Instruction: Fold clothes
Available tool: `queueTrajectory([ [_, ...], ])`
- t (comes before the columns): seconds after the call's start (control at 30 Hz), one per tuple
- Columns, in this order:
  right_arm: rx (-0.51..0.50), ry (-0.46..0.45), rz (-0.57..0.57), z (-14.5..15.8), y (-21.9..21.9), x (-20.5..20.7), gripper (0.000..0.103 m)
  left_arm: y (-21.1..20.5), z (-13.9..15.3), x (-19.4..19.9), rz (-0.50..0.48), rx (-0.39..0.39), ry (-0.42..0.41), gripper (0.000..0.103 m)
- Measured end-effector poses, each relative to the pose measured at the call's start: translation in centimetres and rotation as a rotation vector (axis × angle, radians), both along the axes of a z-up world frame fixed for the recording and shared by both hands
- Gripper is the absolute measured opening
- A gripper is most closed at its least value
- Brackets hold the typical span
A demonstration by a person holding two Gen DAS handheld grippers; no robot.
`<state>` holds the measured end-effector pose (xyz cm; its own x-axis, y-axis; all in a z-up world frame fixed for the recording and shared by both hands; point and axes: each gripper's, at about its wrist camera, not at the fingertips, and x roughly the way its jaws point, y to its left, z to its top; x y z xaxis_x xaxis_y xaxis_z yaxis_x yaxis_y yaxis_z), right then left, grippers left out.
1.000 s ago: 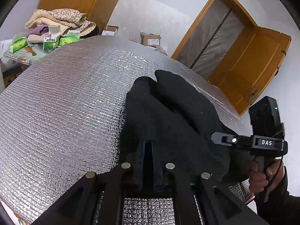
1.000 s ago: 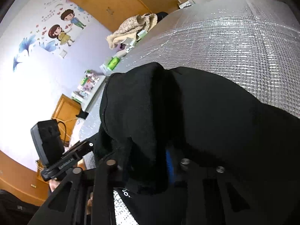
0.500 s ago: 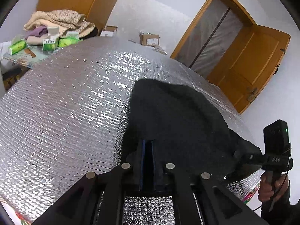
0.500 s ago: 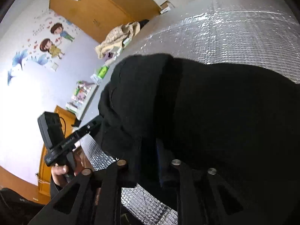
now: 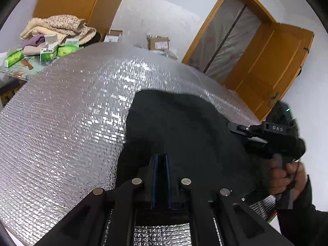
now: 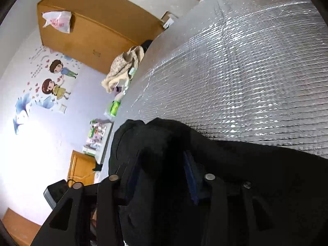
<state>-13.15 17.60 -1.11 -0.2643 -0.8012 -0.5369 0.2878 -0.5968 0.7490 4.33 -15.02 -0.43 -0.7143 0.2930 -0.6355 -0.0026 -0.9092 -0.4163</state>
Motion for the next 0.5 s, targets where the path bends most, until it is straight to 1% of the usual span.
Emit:
queueTrajectory([
  [0.1,-0.03,0.043,-0.02,1.0,0.6,1.1,0.007,-0.1,-0.4,0.2,-0.013,0.001,0.008,0.006],
  [0.17,-0.029,0.076,-0.053,1.6,1.5,2.0,0.006,-0.1,-0.5,0.4,-0.018,0.01,0.014,0.006],
  [0.27,0.022,0.038,-0.084,0.2,2.5,2.2,0.005,-0.1,-0.4,0.4,-0.018,0.005,0.016,0.006],
  [0.33,0.012,0.001,-0.088,-0.8,2.9,1.9,0.007,0.0,-0.2,0.5,-0.014,-0.002,0.017,0.006],
  [0.37,0.017,0.009,-0.09,-0.6,2.9,2.0,0.011,0.0,0.1,0.6,-0.011,-0.004,0.02,0.006],
  [0.43,0.043,0.058,-0.094,0.5,2.7,2.6,0.015,0.1,0.7,0.9,-0.012,-0.004,0.042,0.006],
  [0.5,0.063,0.121,-0.094,1.8,2.8,3.3,0.023,0.4,1.3,1.3,-0.023,0.0,0.065,0.007],
])
